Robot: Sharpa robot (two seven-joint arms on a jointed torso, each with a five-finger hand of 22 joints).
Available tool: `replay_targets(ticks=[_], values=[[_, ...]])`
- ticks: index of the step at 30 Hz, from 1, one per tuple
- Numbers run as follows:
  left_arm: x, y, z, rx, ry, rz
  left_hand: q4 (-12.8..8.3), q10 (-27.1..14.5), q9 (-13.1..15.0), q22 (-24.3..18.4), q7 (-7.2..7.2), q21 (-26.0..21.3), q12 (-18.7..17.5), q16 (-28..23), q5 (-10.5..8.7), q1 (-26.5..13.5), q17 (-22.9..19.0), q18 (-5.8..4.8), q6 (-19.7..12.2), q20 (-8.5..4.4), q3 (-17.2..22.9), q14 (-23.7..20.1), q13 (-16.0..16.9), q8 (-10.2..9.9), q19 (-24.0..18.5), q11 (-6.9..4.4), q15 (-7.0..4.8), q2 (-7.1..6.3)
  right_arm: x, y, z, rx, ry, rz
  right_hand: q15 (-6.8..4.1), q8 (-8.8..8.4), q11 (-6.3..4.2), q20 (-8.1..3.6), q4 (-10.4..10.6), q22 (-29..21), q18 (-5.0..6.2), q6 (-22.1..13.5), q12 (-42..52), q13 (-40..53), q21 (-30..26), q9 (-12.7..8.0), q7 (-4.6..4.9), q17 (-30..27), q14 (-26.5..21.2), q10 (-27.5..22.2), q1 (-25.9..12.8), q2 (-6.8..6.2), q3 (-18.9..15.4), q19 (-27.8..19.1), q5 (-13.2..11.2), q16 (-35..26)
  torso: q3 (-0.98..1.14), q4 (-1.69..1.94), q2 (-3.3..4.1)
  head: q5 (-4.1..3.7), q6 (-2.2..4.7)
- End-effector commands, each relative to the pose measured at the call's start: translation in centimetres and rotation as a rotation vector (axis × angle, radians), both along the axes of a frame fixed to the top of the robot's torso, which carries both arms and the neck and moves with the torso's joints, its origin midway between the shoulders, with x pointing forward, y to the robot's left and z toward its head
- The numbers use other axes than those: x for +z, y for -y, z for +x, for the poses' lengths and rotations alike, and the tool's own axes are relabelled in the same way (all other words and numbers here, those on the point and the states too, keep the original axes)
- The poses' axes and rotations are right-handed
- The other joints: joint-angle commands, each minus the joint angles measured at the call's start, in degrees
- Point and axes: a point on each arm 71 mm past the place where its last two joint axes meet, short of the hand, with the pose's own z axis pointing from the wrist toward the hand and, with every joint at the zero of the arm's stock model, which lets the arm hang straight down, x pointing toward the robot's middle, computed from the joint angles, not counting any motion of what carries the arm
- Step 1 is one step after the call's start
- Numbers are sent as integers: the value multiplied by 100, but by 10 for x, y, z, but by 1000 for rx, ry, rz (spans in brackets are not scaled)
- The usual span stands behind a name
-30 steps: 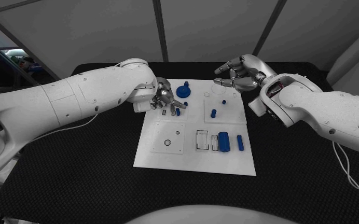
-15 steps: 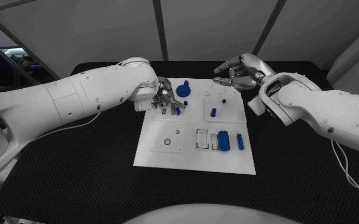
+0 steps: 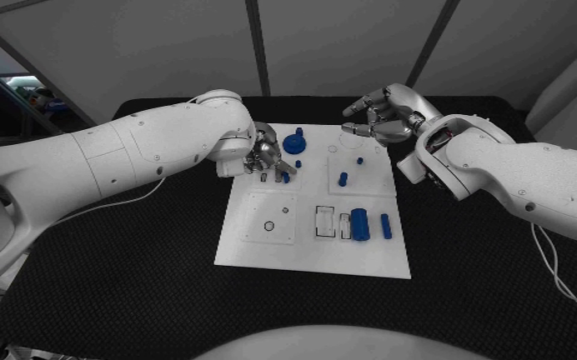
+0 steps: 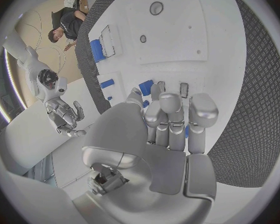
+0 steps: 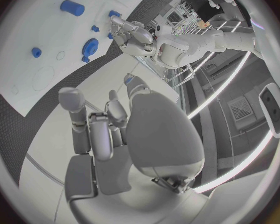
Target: Assemble the parts on the task board
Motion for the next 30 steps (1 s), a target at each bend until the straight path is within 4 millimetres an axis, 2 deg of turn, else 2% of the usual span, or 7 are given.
replay_targets(ticks=[1, 7, 15, 21, 25, 29, 30], values=[[1, 1, 0, -9, -4, 12, -19, -33, 9, 15, -1, 34, -17, -39, 26, 103, 0, -95, -34, 0, 78, -22, -8, -43, -29, -5, 21, 20, 1, -1, 0, 8, -2, 1, -39, 21, 5, -18, -19, -9, 42, -21, -30, -5, -39, -8, -16, 683, 363, -34, -14, 64, 3, -34, 22, -22, -1, -1, -1, -5, -7], [1, 2, 0, -11, -2, 9, -130, -50, 3, 34, -15, 36, -31, -46, 29, 360, -4, -94, -65, -10, 324, -26, -31, -104, -37, -19, 9, 126, 1, -1, 0, 9, -4, 0, -40, 25, 4, -18, -23, -15, 42, -23, -32, -10, -46, -9, -16, 682, 363, -35, -10, 69, 10, -34, 42, -23, 1, 2, 2, -6, -12], [1, 2, 0, -10, 3, 2, -224, -75, -23, 52, -23, 33, -57, -55, 21, 572, -7, -94, -84, -17, 667, -32, -67, -192, -49, -28, 3, 135, 0, -1, 0, 9, -6, -1, -40, 27, 4, -19, -25, -20, 43, -25, -31, -9, -50, -10, -16, 681, 363, -33, -7, 70, 15, -34, 56, -25, 1, 1, 1, -5, -17], [2, 0, -1, -3, 8, -12, -372, -113, -60, 84, -26, 33, -108, -49, 28, 862, 7, -93, -121, -35, 1429, -32, -117, -309, -56, -39, -15, 81, 0, -1, 1, 10, -7, -2, -40, 28, 4, -19, -27, -22, 43, -25, -31, -10, -52, -11, -16, 680, 363, -33, -4, 72, 18, -34, 64, -25, 0, 3, -1, -6, -20], [2, -4, -2, 10, 3, -31, -412, -90, 20, 136, 27, 36, -132, -39, 19, 632, 27, -85, -99, -34, 2820, -24, -156, -295, -59, -44, 14, -376, 0, -1, 1, 9, -8, -3, -41, 29, 4, -19, -28, -39, 46, -27, -33, -12, -62, -11, -15, 671, 361, -34, -4, 71, 20, -41, 71, -31, 1, 5, -1, -2, -26], [3, -9, -3, 28, 5, -49, -576, -58, 145, 175, 7, 38, -121, -16, -12, 300, 56, -101, -124, -19, 3626, -7, -167, -215, -51, -34, 9, -695, 0, 0, 2, 6, -8, -4, -40, 29, 4, -19, -29, -55, 49, -28, -37, -18, -70, -12, -15, 664, 359, -38, -4, 70, 21, -49, 74, -35, 0, 11, -6, 1, -24], [3, -10, -4, 33, 6, -54, -604, -55, 163, 184, 3, 40, -121, -13, -11, 262, 60, -100, -120, -21, 3721, -5, -172, -201, -47, -29, 7, -706, -1, 0, 2, 6, -8, -4, -40, 29, 4, -19, -29, -57, 49, -28, -40, -21, -72, -12, -15, 661, 359, -41, -4, 70, 21, -51, 75, -36, 1, 8, -5, 4, -23]])
